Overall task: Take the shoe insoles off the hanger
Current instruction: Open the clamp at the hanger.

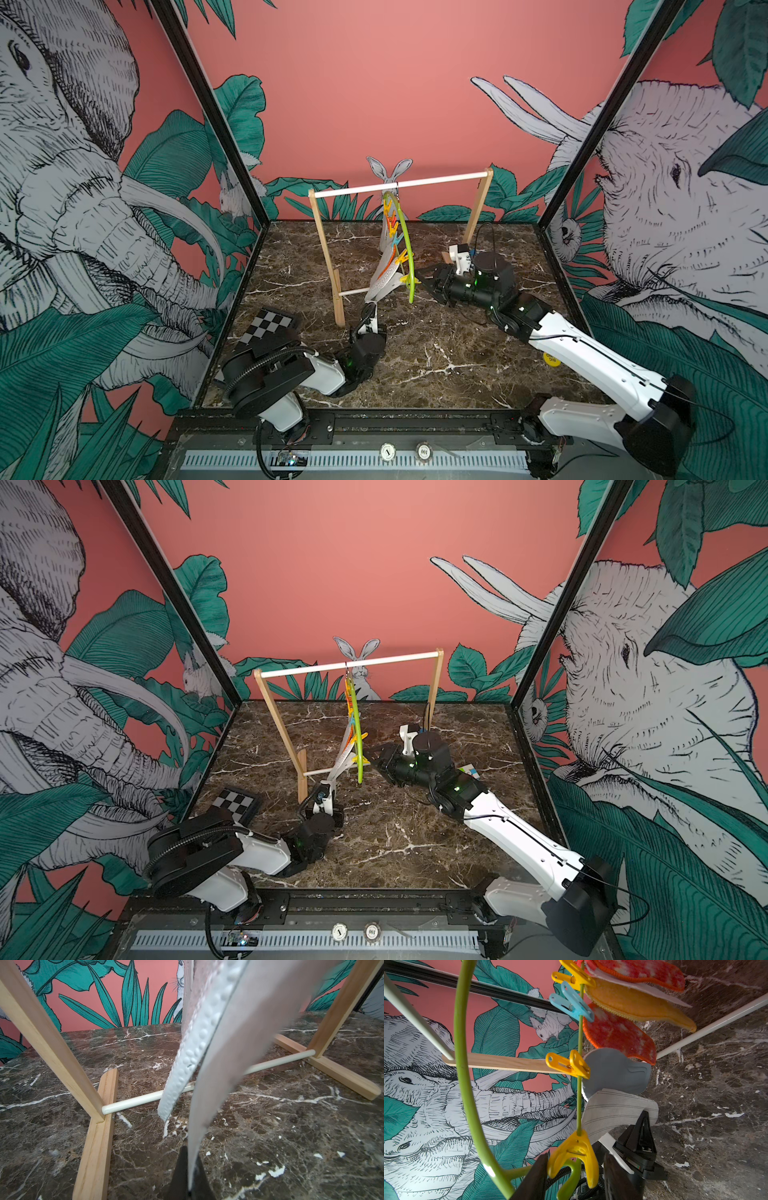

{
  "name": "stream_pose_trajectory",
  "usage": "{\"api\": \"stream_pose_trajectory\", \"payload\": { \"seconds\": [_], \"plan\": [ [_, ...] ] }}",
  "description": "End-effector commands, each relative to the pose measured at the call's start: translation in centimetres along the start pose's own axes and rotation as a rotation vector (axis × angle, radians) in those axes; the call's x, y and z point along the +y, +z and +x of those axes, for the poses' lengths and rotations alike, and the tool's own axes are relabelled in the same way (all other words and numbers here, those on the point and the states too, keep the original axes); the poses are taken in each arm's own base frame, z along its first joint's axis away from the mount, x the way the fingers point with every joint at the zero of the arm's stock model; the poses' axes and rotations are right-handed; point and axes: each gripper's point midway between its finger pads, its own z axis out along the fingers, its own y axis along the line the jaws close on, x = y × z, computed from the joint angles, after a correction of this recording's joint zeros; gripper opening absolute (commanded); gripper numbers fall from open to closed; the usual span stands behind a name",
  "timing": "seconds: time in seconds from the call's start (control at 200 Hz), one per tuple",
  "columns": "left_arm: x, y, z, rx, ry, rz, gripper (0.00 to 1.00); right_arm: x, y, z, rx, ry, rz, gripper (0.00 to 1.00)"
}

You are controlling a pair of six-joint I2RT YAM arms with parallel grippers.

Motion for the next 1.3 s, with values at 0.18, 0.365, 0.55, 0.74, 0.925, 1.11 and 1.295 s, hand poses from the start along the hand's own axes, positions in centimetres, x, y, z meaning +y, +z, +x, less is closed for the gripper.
{"api": "stream_pose_trajectory", "payload": {
  "seconds": [0.18,0.365,0.55,0.74,0.925,1.11,1.295],
  "plan": [
    [-0.1,0.2,-1.1,-0.025,-0.041,-0.003,0.0,0.4,0.4,0.0,-0.012,-0.005,-0.035,0.39],
    [0.0,0.1,-1.0,-0.022,-0.041,-0.008,0.0,0.5,0.4,-0.1,-0.013,-0.004,-0.038,0.34],
    [0.4,0.0,-0.6,-0.016,-0.044,-0.016,0.0,0.4,0.4,-0.1,-0.014,-0.004,-0.038,0.31],
    [0.8,-0.2,-0.1,-0.009,-0.046,-0.024,0.0,0.3,0.5,-0.1,-0.02,-0.002,-0.037,0.29],
    [1.2,-0.3,0.4,0.002,-0.043,-0.035,0.0,0.2,0.5,-0.2,-0.022,-0.004,-0.035,0.28],
    [1.4,-0.4,0.9,0.01,-0.04,-0.04,0.0,0.2,0.5,-0.1,-0.021,-0.002,-0.034,0.26],
    [1.5,-0.3,1.2,0.014,-0.045,-0.042,0.0,0.1,0.5,-0.2,-0.022,-0.002,-0.034,0.25]
  ]
}}
